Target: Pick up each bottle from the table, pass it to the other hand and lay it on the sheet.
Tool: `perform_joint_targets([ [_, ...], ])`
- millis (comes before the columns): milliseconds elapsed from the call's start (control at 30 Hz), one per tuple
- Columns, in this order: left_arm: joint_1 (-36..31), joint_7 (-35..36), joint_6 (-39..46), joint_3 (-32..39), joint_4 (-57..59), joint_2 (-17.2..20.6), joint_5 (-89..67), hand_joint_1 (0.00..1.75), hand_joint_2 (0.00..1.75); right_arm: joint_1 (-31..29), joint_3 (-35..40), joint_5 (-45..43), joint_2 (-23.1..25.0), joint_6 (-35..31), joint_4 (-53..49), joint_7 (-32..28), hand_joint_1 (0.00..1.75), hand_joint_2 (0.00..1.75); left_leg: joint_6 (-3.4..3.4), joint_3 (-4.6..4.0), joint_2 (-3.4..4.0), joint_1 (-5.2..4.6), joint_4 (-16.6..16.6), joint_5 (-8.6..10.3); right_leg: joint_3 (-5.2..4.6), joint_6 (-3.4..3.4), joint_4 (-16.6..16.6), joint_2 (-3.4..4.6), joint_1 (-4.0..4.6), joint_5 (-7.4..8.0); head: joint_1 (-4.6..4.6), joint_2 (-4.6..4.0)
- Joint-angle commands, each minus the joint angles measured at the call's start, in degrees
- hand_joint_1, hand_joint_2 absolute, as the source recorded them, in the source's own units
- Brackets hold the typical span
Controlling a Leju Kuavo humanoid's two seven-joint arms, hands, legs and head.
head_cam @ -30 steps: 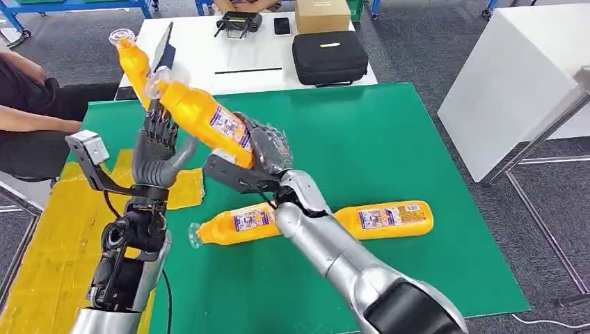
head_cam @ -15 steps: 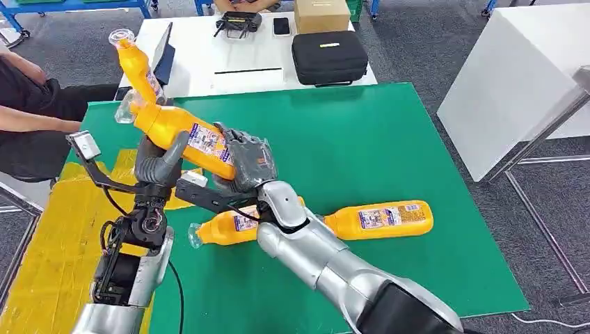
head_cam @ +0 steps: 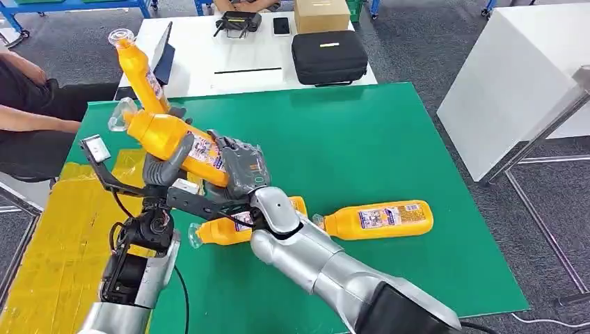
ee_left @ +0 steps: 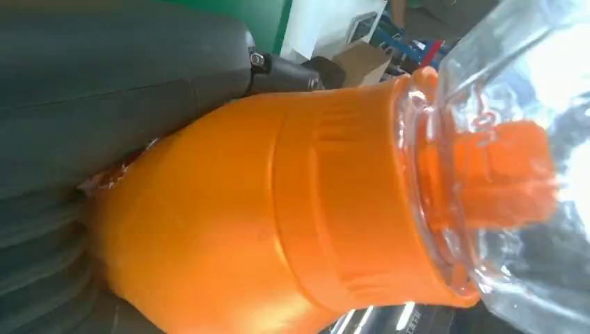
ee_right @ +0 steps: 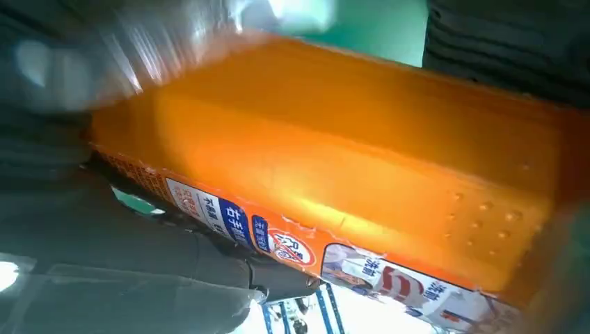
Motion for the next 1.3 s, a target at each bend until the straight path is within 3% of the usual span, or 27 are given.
perform_joint_targets([
  [33,-5.2,-0.1,0.4,-1.8,4.1,-0.6,-0.5,1.75,1.75,-0.2,5.5,0.1,-0.8,1.6,3.9,-1.0,1.75,1.75,-0.06,0.20,-0.24,0.05,0.0,-0.08,0.28,-0.07,0.0,-0.32,0.07,-0.15,0.02,0.00],
  [433,-5.0,-0.9,0.5,-1.3,3.4,-0.6,-0.6,1.75,1.75,-0.9,4.0,-0.1,-0.8,1.8,6.9,-0.2,1.75,1.75,-0.04,0.09,-0.19,0.03,0.0,-0.02,0.16,-0.04,0.0,-0.25,0.04,-0.07,0.00,0.00],
  [467,-4.9,-1.1,0.6,-1.0,3.0,-0.3,-0.7,1.75,1.75,-1.3,3.4,1.1,-0.8,0.9,8.4,0.0,0.07,1.75,-0.06,0.20,-0.29,0.04,0.0,-0.08,0.30,-0.07,0.0,-0.38,0.06,-0.17,0.00,0.00],
  [500,-4.7,-1.4,0.6,-0.6,2.3,0.1,-0.9,1.75,1.75,-1.2,1.5,1.2,-0.8,-0.2,9.1,-0.9,0.00,1.75,-0.05,0.15,-0.23,0.02,0.0,-0.04,0.23,-0.05,0.0,-0.30,0.04,-0.11,0.00,0.00],
  [533,-4.3,-1.7,0.8,-0.1,1.5,0.4,-1.4,1.75,1.75,-0.8,-1.4,1.6,-0.8,-0.1,9.2,-2.5,0.00,0.00,-0.06,0.24,-0.30,0.03,0.0,-0.09,0.34,-0.08,0.0,-0.40,0.05,-0.19,0.00,0.00],
  [633,-2.9,-5.1,4.5,2.7,-2.5,2.5,-8.3,1.75,1.75,2.9,-12.2,1.2,-4.4,-2.9,1.7,-7.8,0.00,0.00,-0.04,0.13,-0.20,0.03,0.0,-0.03,0.21,-0.05,0.0,-0.27,0.05,-0.08,0.04,0.00],
  [700,-2.4,-11.1,17.2,3.2,-4.5,5.6,-26.2,1.75,1.75,6.9,-19.6,-1.7,-8.3,-2.6,-8.8,-12.6,0.00,0.00,-0.04,0.12,-0.16,0.04,0.0,-0.03,0.21,-0.05,-0.1,-0.22,0.06,-0.07,0.04,0.00],
  [767,-2.1,-12.2,27.5,4.9,-4.4,7.3,-40.2,1.75,1.75,11.4,-25.2,-3.7,-11.7,-0.7,-20.2,-15.7,0.00,0.00,-0.03,0.05,-0.14,0.02,0.0,-0.02,0.14,-0.04,0.0,-0.20,0.03,-0.05,0.02,0.00],
  [867,-1.6,-13.1,27.2,6.6,-3.6,7.2,-42.4,1.75,1.75,13.3,-27.6,-1.9,-12.3,1.1,-23.8,-16.1,0.00,0.00,-0.05,0.19,-0.29,0.03,0.0,-0.13,0.34,-0.07,0.0,-0.40,0.04,-0.20,0.06,0.00],
  [1000,-2.5,-15.1,42.1,8.0,1.7,10.7,-59.2,1.75,1.75,14.4,-30.4,-4.2,-13.8,-0.7,-27.0,-18.8,0.00,0.00,-0.03,0.08,-0.41,-0.02,0.0,-0.02,0.23,-0.04,0.0,-0.49,-0.01,-0.10,0.02,0.00],
  [1033,-2.1,-17.1,42.1,12.8,1.4,9.0,-65.6,1.75,1.75,14.4,-30.8,-4.8,-14.1,-0.3,-27.7,-19.3,0.00,0.00,-0.05,0.16,-0.44,-0.01,0.0,-0.07,0.32,-0.07,0.0,-0.54,0.00,-0.15,0.04,0.00],
  [1167,-2.1,-17.8,42.1,13.1,2.0,8.9,-65.3,1.75,1.75,14.5,-31.0,-4.8,-14.1,-0.1,-28.1,-19.3,0.00,0.00,-0.03,0.04,-0.30,-0.05,0.0,-0.03,0.15,-0.03,0.0,-0.38,-0.05,-0.08,0.02,0.00],
  [1300,-3.2,-18.6,42.1,29.9,-0.4,2.5,-103.9,1.75,1.75,14.1,-31.0,-6.7,-13.9,1.6,-27.4,-19.7,0.00,0.00,-0.05,0.17,-0.27,-0.02,0.0,-0.13,0.26,-0.07,0.0,-0.37,0.01,-0.15,0.02,0.00],
])
